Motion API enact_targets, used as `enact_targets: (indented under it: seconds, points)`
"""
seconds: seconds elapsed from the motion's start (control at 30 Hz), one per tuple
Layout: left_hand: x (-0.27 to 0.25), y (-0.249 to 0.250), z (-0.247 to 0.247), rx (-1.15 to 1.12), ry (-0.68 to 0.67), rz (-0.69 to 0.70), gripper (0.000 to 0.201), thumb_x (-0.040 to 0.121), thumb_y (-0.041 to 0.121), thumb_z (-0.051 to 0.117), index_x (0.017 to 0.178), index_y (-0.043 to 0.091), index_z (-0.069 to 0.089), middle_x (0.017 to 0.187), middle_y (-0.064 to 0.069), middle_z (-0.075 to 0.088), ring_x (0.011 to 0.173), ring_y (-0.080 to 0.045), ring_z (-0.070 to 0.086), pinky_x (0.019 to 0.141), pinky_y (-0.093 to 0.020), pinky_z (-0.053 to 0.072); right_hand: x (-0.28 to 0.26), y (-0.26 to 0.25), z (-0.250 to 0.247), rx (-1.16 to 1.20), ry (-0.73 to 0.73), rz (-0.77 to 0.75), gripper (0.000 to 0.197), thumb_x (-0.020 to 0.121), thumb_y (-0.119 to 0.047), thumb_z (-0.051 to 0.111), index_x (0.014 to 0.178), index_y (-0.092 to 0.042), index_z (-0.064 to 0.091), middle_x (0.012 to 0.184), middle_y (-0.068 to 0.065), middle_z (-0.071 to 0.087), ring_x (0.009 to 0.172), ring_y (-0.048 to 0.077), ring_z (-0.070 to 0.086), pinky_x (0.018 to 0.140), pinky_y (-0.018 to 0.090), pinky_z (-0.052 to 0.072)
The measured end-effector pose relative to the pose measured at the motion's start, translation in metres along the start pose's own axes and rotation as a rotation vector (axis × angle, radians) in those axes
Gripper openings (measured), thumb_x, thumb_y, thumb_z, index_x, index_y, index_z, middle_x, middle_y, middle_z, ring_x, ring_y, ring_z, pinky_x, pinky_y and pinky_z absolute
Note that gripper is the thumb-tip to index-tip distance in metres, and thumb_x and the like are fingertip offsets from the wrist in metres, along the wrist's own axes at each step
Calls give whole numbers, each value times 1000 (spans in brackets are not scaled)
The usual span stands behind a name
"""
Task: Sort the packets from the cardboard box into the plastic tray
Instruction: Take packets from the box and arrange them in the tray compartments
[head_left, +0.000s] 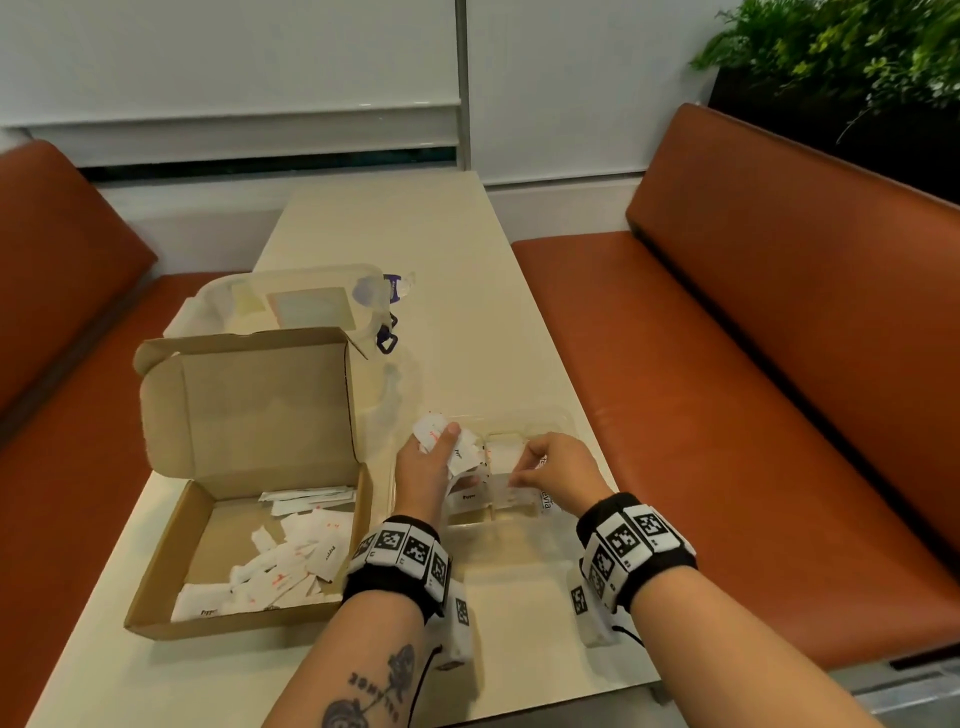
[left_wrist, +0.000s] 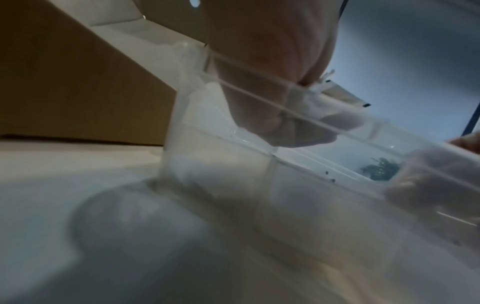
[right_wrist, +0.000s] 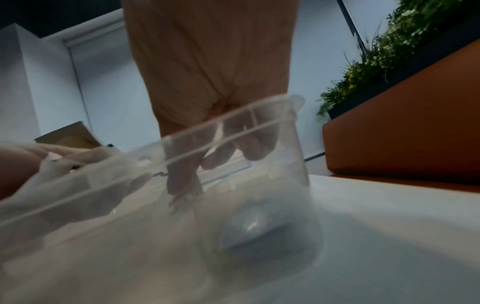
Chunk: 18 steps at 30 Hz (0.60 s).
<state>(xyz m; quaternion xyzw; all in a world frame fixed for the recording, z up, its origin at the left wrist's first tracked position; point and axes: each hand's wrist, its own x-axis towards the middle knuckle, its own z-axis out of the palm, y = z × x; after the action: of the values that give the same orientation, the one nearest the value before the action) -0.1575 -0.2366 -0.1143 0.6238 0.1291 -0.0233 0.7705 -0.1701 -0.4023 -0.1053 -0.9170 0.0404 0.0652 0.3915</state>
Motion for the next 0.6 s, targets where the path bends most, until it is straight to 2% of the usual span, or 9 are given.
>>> enact_targets:
  seconds: [0.13,0.2,0.27,0.3,0.47,0.6]
  points:
    - [2,-2,-1,11,7,-3,3,90,19,63,90,16,63,84,-9,66,66,-18,67,51,-31,55,3,1,9,-215,-3,-22,13,70,-21,80,67,-16,69,83,-7,55,78,10,50,59,21,34]
    - [3,-3,-1,25,-1,-6,5,90,20,63,90,15,63,86,-11,67,73,-23,68,63,-42,59,3,3,13,-263,7,-40,15,71,-23,80,69,-16,67,86,-6,51,82,10,46,62,21,33]
    - [3,-2,-1,35,-2,-4,7,90,20,63,91,14,63,90,-15,66,84,-32,66,78,-55,55,3,3,15,-310,11,-64,18,73,-24,78,69,-17,63,87,-4,49,84,11,44,67,22,33]
    - [3,-1,-1,35,3,-3,7,90,20,63,90,14,63,90,-16,66,86,-35,65,82,-59,53,2,3,15,-329,7,-76,19,74,-23,77,68,-18,60,87,-4,49,85,12,44,68,22,33]
    - [2,0,-1,34,9,-5,7,90,20,63,90,13,63,90,-14,65,88,-32,63,87,-62,49,3,-3,15,-355,-32,-110,27,72,-14,74,68,-20,47,79,-5,45,77,14,44,53,20,25]
    - [0,2,-1,31,7,-17,6,90,19,63,85,16,64,86,-12,65,85,-29,62,88,-63,48,4,-4,17,-456,-112,-157,33,75,-6,63,58,-24,41,71,-6,46,72,16,46,50,18,25]
